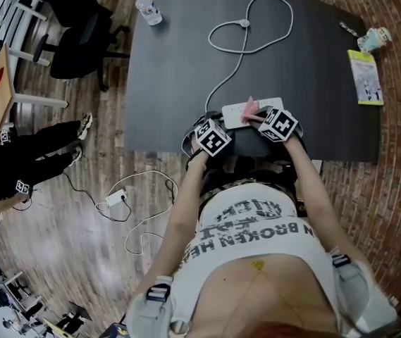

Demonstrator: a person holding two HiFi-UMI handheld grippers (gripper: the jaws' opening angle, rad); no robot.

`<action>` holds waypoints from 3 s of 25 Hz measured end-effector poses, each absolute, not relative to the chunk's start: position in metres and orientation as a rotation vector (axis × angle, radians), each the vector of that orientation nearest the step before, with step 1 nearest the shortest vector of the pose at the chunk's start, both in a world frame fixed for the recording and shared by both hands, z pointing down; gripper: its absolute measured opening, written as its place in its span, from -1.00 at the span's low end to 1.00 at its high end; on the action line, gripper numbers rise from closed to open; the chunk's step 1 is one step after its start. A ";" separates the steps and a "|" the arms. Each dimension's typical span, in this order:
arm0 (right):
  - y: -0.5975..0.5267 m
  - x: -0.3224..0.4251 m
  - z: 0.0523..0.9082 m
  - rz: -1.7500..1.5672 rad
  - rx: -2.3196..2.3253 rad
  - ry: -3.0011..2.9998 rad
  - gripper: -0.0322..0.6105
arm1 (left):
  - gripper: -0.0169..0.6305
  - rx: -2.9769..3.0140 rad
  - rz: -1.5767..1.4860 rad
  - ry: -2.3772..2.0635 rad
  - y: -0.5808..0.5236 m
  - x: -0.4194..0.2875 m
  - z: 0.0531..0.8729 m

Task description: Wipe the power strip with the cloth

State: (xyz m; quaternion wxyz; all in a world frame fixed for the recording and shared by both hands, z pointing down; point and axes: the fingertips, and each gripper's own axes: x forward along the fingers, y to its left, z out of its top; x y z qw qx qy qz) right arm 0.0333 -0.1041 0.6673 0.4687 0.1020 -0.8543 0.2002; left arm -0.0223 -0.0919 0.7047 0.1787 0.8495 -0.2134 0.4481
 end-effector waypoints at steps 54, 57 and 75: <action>-0.130 0.151 0.669 0.572 0.588 -1.901 -0.85 | -0.10 2.397 1.279 -0.606 -0.092 -0.020 0.705; -0.131 0.151 0.669 0.582 0.596 -1.908 -0.85 | -0.10 2.396 1.283 -0.604 -0.092 -0.021 0.705; -0.125 0.149 0.665 0.429 0.638 -1.953 -0.85 | -0.10 2.412 1.243 -0.650 -0.092 -0.023 0.702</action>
